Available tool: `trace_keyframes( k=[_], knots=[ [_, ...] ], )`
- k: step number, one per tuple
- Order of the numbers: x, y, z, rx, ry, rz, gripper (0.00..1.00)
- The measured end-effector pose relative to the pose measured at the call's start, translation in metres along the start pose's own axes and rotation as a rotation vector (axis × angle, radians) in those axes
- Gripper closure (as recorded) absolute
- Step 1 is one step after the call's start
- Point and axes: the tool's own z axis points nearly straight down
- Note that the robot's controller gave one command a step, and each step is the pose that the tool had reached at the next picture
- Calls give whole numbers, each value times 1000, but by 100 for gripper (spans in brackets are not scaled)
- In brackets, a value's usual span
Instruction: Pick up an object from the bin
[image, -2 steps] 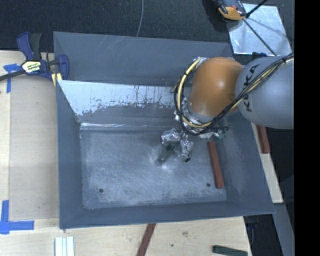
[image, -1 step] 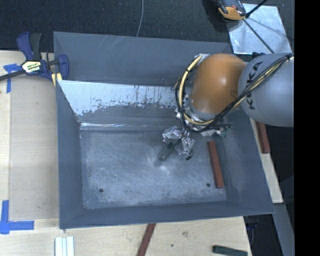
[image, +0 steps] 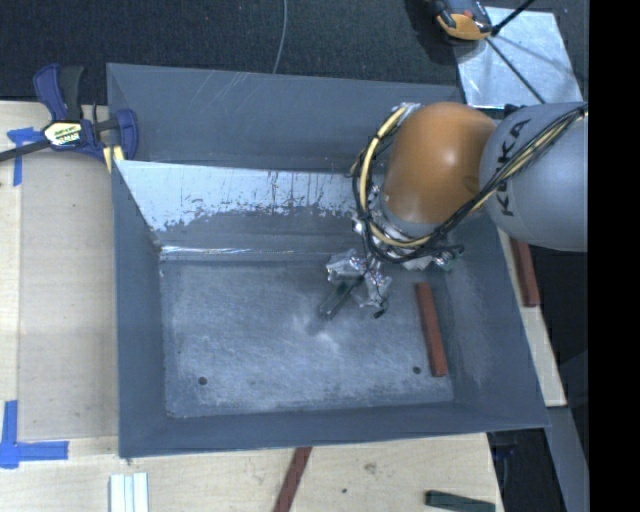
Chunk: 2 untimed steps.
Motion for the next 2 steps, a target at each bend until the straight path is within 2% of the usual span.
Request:
trace_keyframes(
  k=[2],
  knots=[
    [0, -1, -24, 2, -1, 1, 100]
  ],
)
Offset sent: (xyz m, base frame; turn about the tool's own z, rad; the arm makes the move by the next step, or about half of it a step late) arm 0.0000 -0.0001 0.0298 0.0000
